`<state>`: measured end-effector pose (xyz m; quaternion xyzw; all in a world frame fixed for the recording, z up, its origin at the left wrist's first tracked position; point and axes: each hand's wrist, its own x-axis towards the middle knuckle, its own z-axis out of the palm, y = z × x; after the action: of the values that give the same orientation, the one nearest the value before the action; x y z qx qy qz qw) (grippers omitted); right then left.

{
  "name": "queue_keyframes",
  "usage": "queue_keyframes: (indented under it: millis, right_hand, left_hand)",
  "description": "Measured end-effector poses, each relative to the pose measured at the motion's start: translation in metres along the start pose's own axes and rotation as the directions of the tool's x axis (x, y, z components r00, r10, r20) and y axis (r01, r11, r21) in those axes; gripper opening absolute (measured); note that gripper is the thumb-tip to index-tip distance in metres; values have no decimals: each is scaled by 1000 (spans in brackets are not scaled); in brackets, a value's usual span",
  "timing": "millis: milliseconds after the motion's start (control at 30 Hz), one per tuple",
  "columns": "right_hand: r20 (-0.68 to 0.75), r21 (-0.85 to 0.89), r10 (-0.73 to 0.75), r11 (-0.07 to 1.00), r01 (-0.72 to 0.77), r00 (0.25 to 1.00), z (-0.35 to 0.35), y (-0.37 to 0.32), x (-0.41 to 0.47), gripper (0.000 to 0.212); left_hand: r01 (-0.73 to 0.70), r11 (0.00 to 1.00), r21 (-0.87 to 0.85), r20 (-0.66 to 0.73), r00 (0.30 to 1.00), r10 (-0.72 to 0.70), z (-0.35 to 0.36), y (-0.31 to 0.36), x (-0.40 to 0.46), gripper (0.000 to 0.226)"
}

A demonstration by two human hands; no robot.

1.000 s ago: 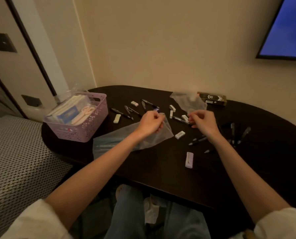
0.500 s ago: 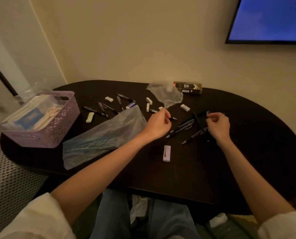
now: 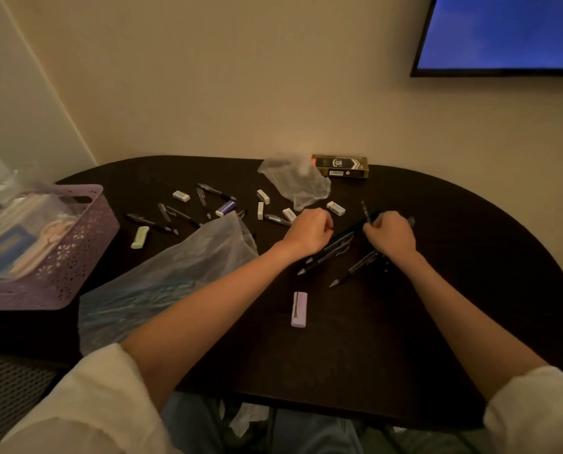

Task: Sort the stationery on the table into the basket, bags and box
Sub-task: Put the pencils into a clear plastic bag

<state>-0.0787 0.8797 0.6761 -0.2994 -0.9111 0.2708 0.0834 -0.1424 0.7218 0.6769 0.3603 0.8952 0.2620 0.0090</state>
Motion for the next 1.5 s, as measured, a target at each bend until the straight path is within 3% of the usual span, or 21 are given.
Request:
queue_keyframes:
  millis: [133,233,367,500,700,1000,1267,1367,1500]
  right_hand:
    - [-143,186,151,975,-123,978,-23,15,18,24]
    - [-122,194,236,958,-210,964,-28,36,27,22]
    - [-102,178,232,961,-212,967,-28,46,34,12]
    - [-62,137,187,975,-178,980,-32,36,42,21]
    - [16,-72,180,981,-179,983,-29,14,46,26]
    - [111,-2,253,967,-254,961,-21,4,55,30]
    - [178,26,247,966,-255,953,-18,2,59,28]
    - [249,53,279,952,-301,927,-20,-1,58,34]
    - [331,76,324,927,-368,886,-24,-5,58,34]
  left_hand:
    - [-41,999,28,45,998,40,9,12,25,16]
    - [-14,999,40,98,995,10,18,16,41,17]
    - [67,997,34,129,989,-71,29,20,54,27]
    - [106,992,71,152,982,-116,29,25,62,24]
    - [181,978,107,151,969,-196,30,26,66,35]
    - [140,975,174,164,972,-169,31,30,69,28]
    - [225,972,73,124,964,-233,26,30,69,20]
    - [273,962,15,166,948,-272,21,31,70,7]
    - [313,949,-37,160,939,-304,15,28,69,11]
